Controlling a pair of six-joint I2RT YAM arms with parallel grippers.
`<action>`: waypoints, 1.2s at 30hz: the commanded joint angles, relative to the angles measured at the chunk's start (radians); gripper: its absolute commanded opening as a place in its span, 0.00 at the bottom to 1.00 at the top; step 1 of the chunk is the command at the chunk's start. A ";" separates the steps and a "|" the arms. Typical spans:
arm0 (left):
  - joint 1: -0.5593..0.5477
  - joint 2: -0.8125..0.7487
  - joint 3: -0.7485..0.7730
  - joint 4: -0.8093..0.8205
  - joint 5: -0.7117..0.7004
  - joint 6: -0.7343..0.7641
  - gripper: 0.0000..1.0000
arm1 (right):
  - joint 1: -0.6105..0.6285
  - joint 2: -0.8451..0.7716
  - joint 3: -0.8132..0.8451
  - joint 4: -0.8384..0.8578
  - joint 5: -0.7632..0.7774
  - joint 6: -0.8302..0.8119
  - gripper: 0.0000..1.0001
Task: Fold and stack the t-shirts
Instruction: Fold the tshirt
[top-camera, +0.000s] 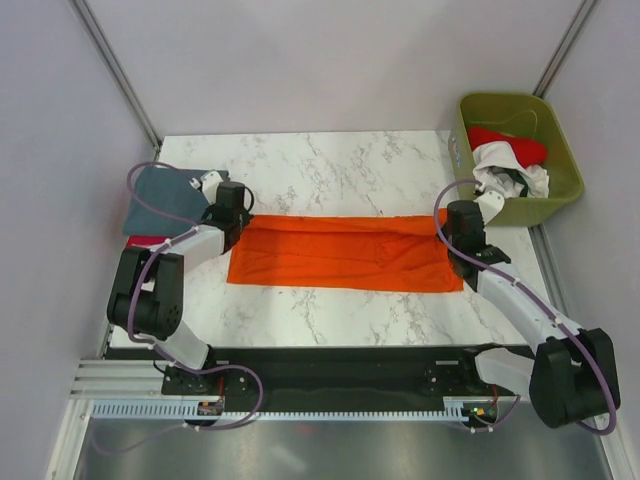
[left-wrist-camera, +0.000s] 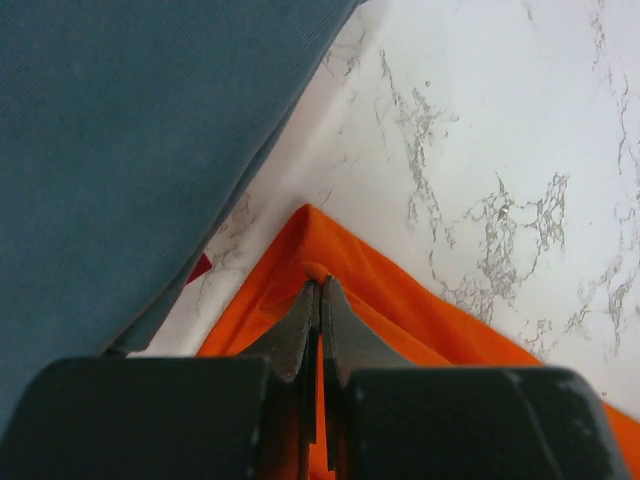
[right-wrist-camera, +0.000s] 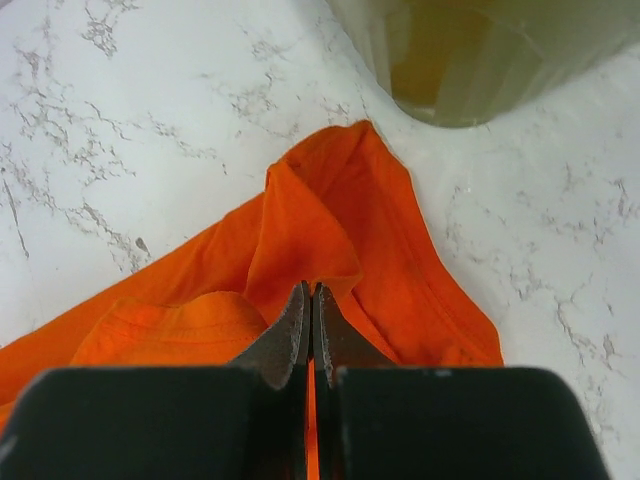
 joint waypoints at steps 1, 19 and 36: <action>-0.001 -0.081 -0.053 0.089 -0.019 -0.055 0.02 | 0.008 -0.078 -0.093 0.078 0.029 0.097 0.02; -0.069 -0.465 -0.270 0.083 0.003 -0.100 0.61 | 0.033 -0.177 -0.204 0.193 -0.093 0.013 0.53; -0.349 0.007 0.184 0.011 0.353 -0.040 0.53 | 0.051 0.315 0.125 0.139 -0.508 -0.061 0.50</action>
